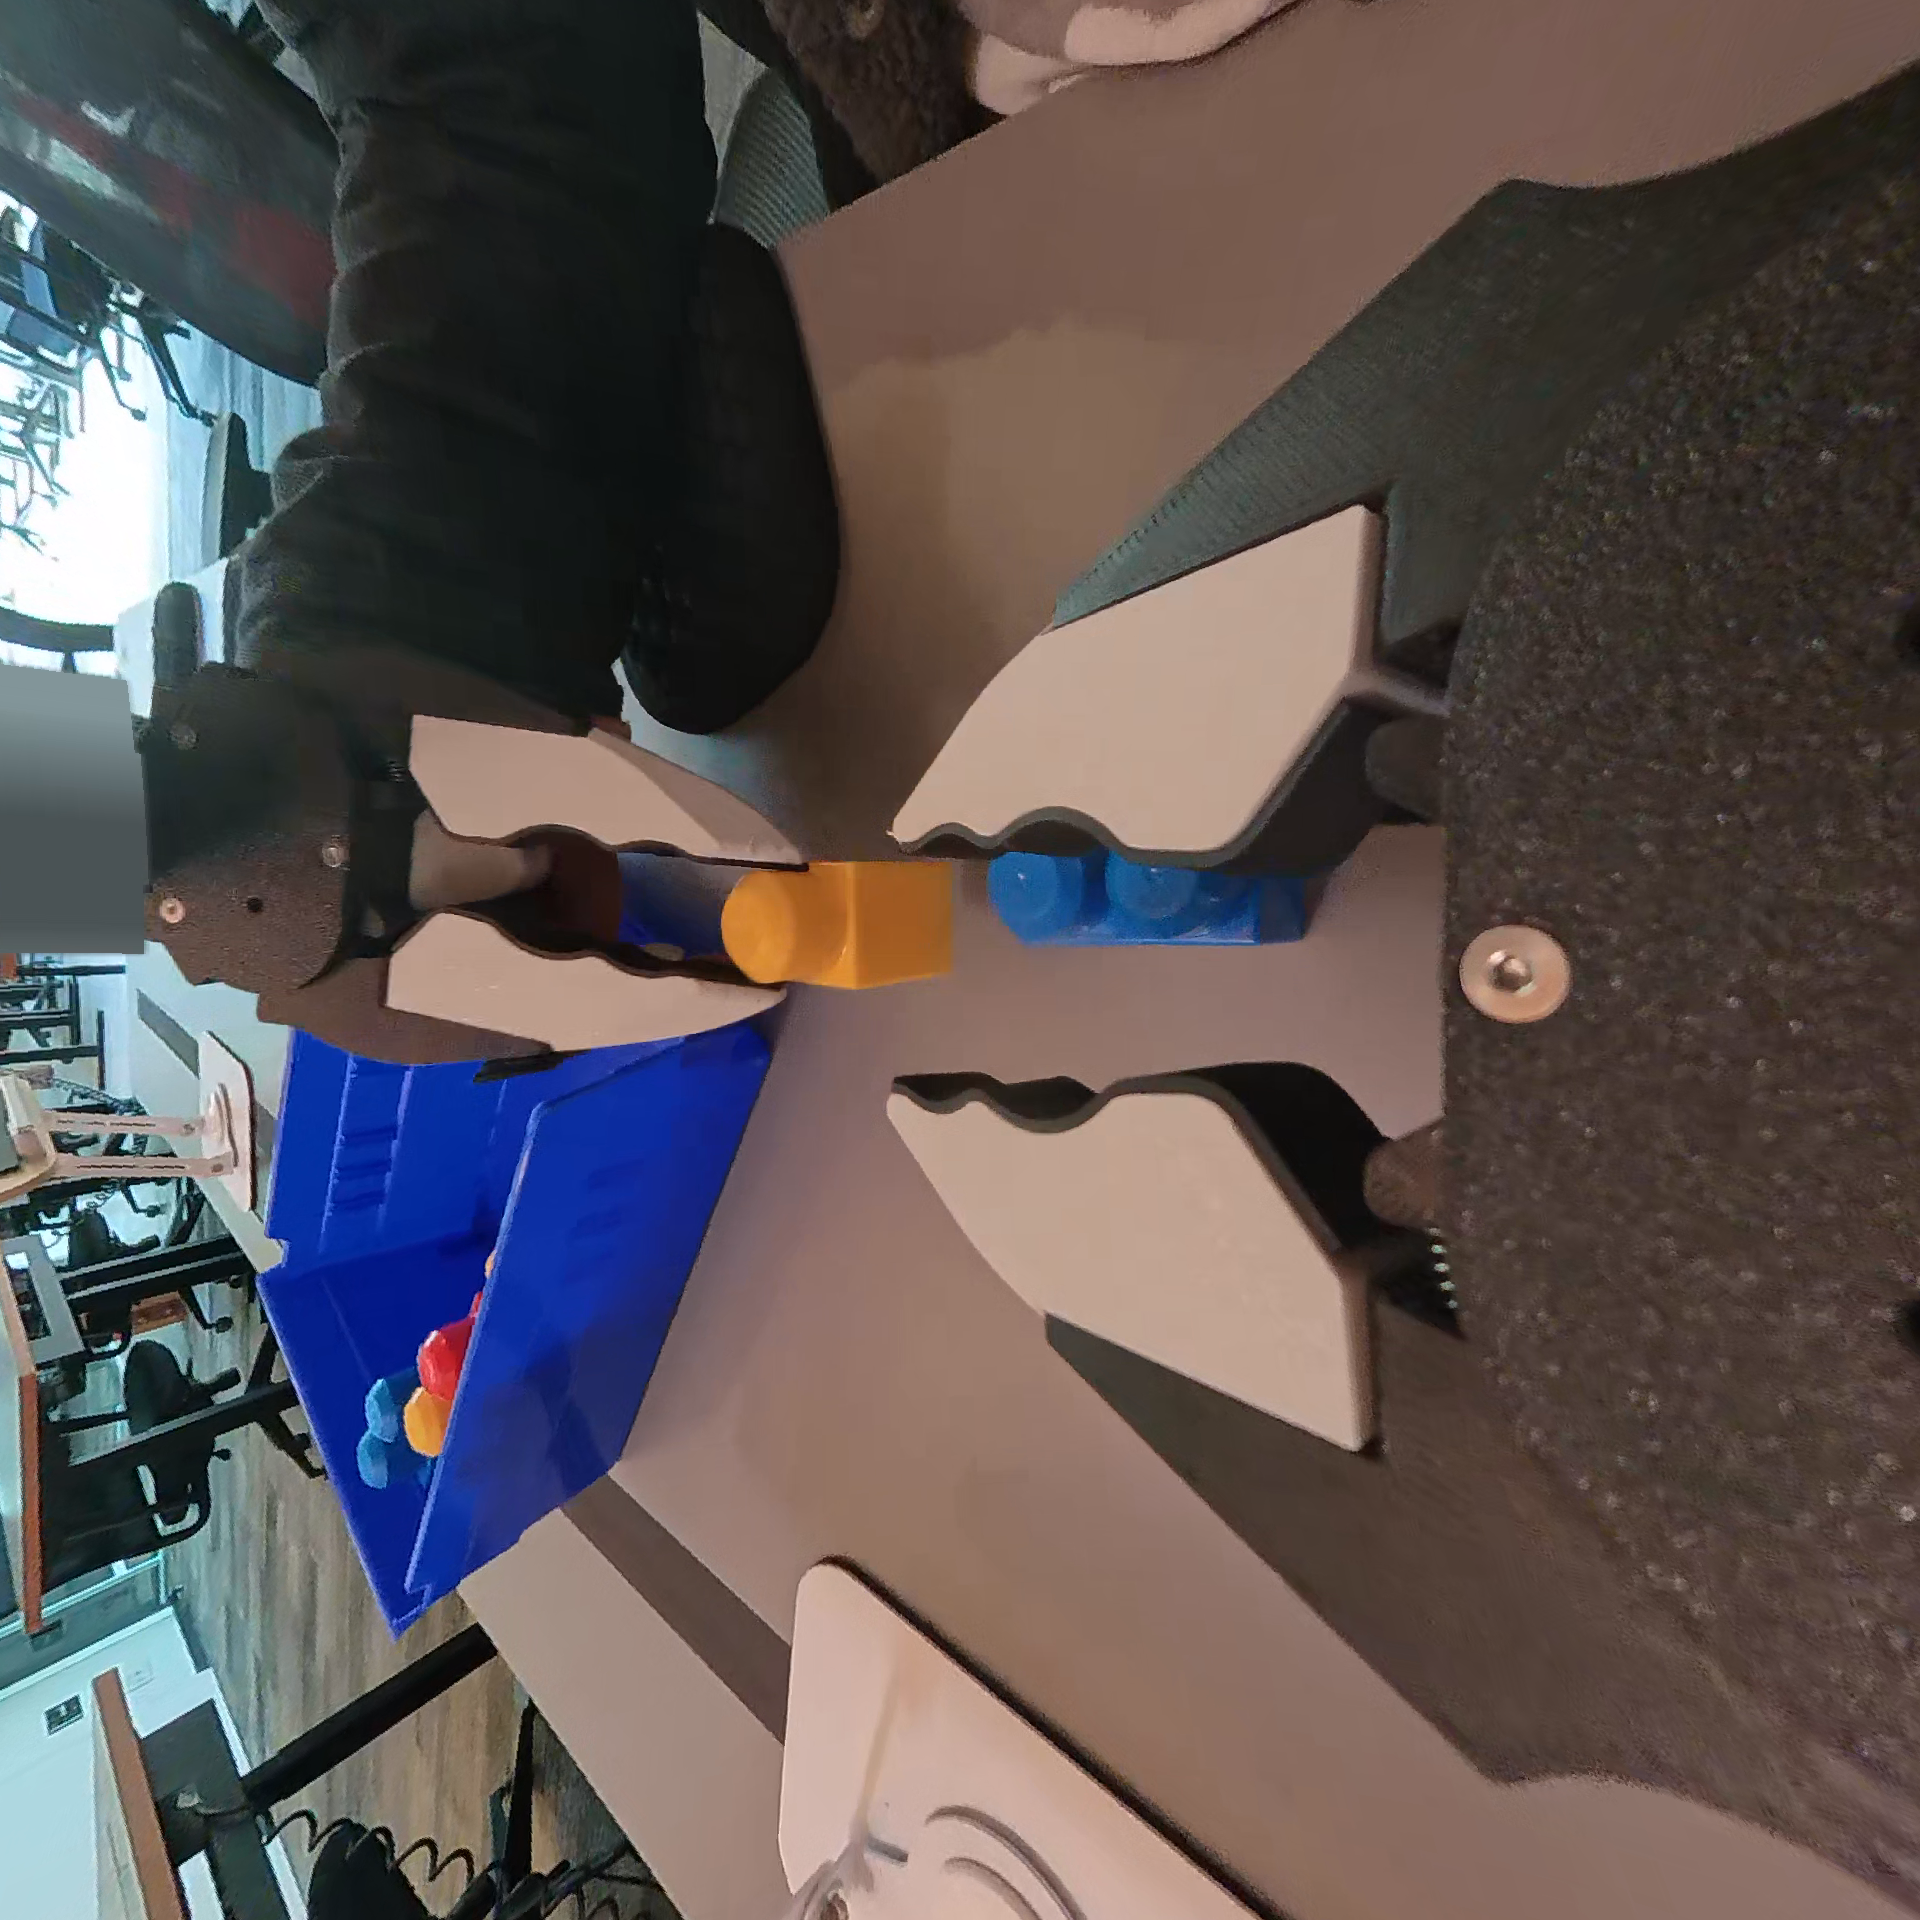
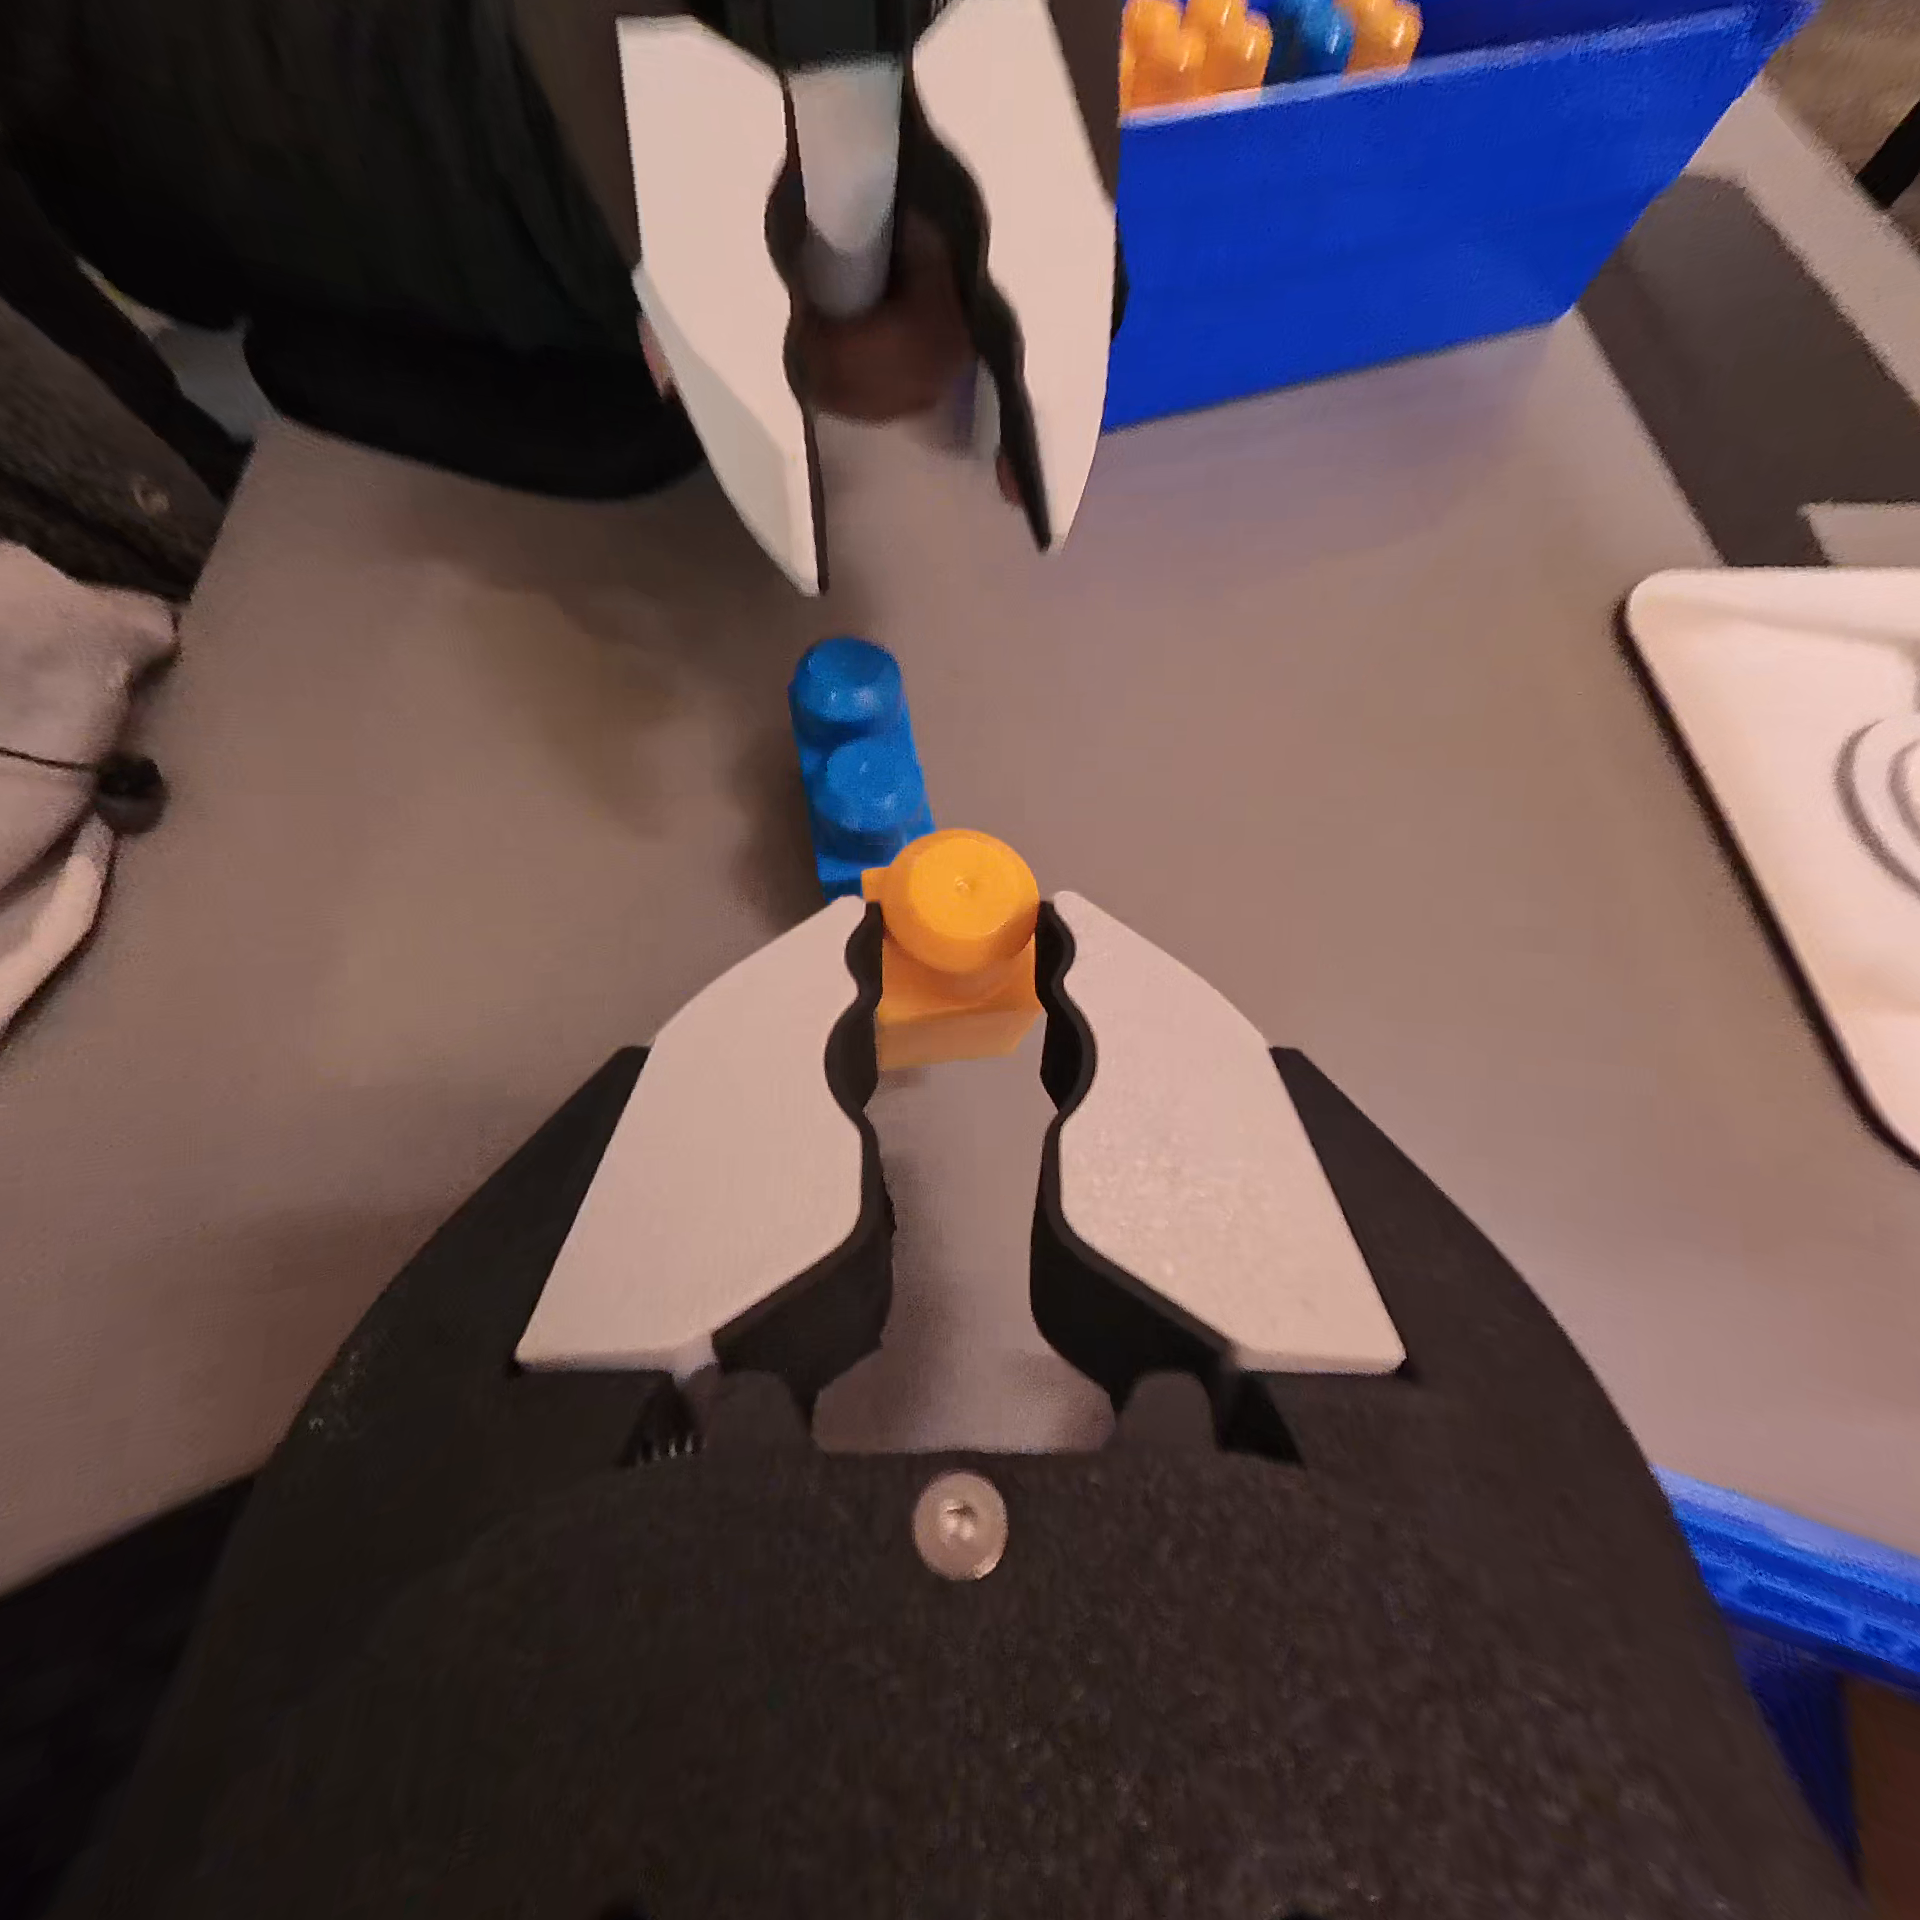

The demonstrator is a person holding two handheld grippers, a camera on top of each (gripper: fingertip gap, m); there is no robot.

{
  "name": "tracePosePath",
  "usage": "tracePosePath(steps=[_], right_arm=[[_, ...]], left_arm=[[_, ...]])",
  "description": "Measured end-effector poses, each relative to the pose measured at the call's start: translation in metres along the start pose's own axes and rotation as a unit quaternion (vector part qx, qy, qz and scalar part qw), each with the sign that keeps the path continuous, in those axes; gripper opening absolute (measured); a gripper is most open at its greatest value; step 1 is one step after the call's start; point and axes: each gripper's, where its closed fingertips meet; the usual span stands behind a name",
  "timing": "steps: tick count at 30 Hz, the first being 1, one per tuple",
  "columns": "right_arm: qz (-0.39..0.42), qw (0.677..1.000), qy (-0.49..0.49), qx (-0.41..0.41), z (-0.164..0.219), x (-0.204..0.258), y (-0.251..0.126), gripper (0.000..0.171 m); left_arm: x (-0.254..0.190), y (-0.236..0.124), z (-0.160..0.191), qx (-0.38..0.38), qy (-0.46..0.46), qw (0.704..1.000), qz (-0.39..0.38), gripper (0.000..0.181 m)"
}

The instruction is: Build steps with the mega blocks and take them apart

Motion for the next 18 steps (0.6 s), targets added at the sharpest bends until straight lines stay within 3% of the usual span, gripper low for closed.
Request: tracePosePath(steps=[10,18], right_arm=[[-0.015,0.998,-0.016,0.063,0.035,0.004,0.014,0.028],[-0.012,0.997,-0.030,0.070,0.035,0.005,0.014,0.028]], left_arm=[[0.007,-0.008,0.006,-0.004,-0.009,1.000,-0.006,0.037],[0.009,-0.008,0.008,-0.002,-0.010,1.000,-0.012,0.037]])
Point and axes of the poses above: each gripper's, where its closed fingertips meet, y out along the fingers, z out of its underside, x = y × z across the jaws, and after that the axes turned 15 degrees about z, right-handed
